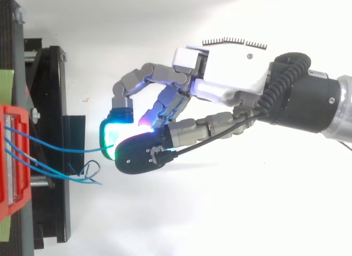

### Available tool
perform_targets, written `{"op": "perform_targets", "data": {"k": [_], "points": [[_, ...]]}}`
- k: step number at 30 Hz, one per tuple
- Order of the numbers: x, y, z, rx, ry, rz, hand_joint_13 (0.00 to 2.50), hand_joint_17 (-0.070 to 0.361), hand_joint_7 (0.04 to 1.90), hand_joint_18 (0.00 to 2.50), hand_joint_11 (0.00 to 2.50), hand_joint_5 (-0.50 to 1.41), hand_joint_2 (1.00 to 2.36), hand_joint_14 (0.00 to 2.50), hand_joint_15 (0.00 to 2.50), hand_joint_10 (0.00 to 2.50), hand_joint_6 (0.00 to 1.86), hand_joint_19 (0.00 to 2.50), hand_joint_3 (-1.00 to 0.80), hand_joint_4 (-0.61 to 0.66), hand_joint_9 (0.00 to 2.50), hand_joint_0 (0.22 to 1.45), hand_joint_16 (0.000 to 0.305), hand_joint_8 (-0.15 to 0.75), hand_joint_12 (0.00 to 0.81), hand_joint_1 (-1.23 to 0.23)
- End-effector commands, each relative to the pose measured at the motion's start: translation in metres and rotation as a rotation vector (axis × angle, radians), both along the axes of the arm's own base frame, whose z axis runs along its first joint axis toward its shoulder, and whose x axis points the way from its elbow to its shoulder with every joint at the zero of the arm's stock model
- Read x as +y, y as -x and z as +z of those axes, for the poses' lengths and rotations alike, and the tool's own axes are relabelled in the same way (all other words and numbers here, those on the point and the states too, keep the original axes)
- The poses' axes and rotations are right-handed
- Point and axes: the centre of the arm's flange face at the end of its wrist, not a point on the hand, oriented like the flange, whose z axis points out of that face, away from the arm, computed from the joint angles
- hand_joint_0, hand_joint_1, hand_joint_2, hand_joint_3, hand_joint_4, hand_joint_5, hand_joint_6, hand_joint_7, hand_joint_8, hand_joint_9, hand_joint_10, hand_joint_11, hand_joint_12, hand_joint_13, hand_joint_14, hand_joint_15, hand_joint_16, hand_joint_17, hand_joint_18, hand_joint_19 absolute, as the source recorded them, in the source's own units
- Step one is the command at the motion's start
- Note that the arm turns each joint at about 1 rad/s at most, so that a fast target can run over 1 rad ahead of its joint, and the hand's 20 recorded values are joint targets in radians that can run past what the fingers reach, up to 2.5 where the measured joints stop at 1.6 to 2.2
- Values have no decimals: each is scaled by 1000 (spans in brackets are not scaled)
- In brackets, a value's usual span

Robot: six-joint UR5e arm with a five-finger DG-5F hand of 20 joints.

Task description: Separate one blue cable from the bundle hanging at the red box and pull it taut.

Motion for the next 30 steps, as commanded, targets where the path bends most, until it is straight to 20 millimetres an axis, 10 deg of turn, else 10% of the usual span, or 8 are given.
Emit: {"op": "perform_targets", "data": {"k": [1,30], "points": [[0,0,0,0,0,0,1141,101,1257,906,1308,-209,1025,10,1578,11,916,906,-16,-39,1041,668,45,299,352,-731],[7,13,-8,116,-6,78,1154,94,1262,877,1309,-207,1024,11,1558,11,914,940,-12,-55,1056,670,42,293,332,-737]]}}
